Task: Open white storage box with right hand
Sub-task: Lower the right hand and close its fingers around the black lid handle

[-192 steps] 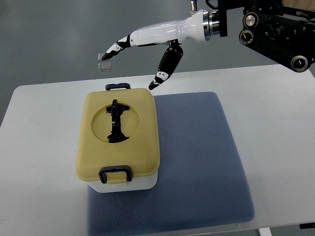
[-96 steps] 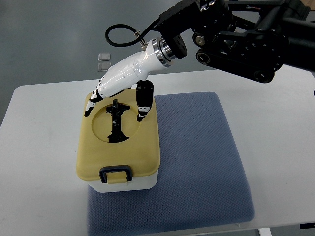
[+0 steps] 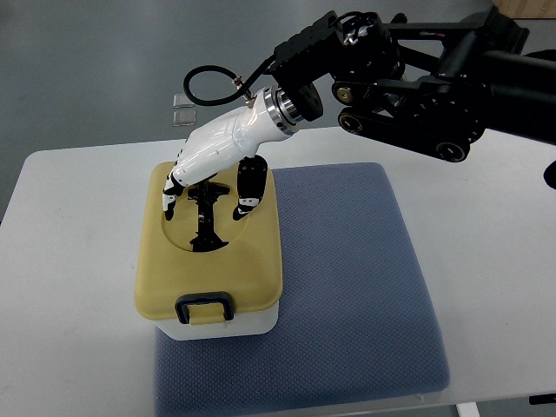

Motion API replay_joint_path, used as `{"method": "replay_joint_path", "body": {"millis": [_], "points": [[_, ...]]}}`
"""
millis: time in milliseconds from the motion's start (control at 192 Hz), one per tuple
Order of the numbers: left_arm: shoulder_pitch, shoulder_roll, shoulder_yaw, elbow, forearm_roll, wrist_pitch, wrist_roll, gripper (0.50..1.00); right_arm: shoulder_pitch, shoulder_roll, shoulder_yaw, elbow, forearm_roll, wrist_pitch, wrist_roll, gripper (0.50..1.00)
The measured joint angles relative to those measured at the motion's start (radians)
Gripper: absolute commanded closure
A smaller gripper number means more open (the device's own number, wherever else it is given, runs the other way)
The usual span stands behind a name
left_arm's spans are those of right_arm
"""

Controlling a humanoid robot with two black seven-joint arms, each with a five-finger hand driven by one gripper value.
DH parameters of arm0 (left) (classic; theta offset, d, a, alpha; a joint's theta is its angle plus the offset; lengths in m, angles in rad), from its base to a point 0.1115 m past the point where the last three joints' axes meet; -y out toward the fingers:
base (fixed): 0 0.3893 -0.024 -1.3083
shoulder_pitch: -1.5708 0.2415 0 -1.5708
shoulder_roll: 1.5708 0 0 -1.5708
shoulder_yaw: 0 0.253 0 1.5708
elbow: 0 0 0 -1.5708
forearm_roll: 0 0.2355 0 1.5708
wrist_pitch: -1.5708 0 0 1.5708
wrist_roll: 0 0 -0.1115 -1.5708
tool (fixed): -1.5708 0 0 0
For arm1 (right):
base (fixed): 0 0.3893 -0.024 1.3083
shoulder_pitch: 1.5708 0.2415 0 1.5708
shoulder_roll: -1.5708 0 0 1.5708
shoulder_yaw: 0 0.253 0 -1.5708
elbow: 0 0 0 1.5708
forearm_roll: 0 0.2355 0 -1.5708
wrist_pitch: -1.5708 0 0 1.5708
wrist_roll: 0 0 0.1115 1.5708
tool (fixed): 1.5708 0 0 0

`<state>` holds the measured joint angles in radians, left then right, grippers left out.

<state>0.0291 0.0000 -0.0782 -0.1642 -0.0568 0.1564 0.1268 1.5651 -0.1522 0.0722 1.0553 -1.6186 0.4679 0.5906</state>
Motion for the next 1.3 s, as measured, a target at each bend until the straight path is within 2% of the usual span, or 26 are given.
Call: {"method": "replay_joint_path", "body": {"millis": [125,329,694,747,898,1023,1086,1300], "points": [[0.000,0.000,0.000,0.000,0.000,0.000,0.000,0.500,-0.008,0.000,0.000,0.000,-0.001,0.000,0.000,0.781],[0.000,0.000,0.000,0.000,0.000,0.000,0.000,0.500,-0.020,0.000,0.000,-0.001,-0.001,-0.002,0.000,0.846],[0.000,0.000,0.000,0.000,0.000,0.000,0.000,0.500,-0.019,-0.001,0.003,-0.002,-0.001,-0.002,0.000,0.848],[0.000,0.000,0.000,0.000,0.000,0.000,0.000,0.500,-0.015,0.004,0.005,-0.002,-0.001,-0.001,0.000,0.865],[0.000,0.000,0.000,0.000,0.000,0.000,0.000,0.500,-0.013,0.015,0.006,-0.002,-0.001,0.000,0.000,0.953],[0.000,0.000,0.000,0.000,0.000,0.000,0.000,0.500,-0.013,0.020,0.006,-0.002,-0.001,0.000,0.000,0.963],[0.000,0.000,0.000,0.000,0.000,0.000,0.000,0.500,-0.013,0.023,0.006,-0.001,-0.001,0.000,0.000,0.993],[0.000,0.000,0.000,0.000,0.000,0.000,0.000,0.500,-0.013,0.025,0.009,-0.001,-0.001,0.000,0.000,1.000]]}}
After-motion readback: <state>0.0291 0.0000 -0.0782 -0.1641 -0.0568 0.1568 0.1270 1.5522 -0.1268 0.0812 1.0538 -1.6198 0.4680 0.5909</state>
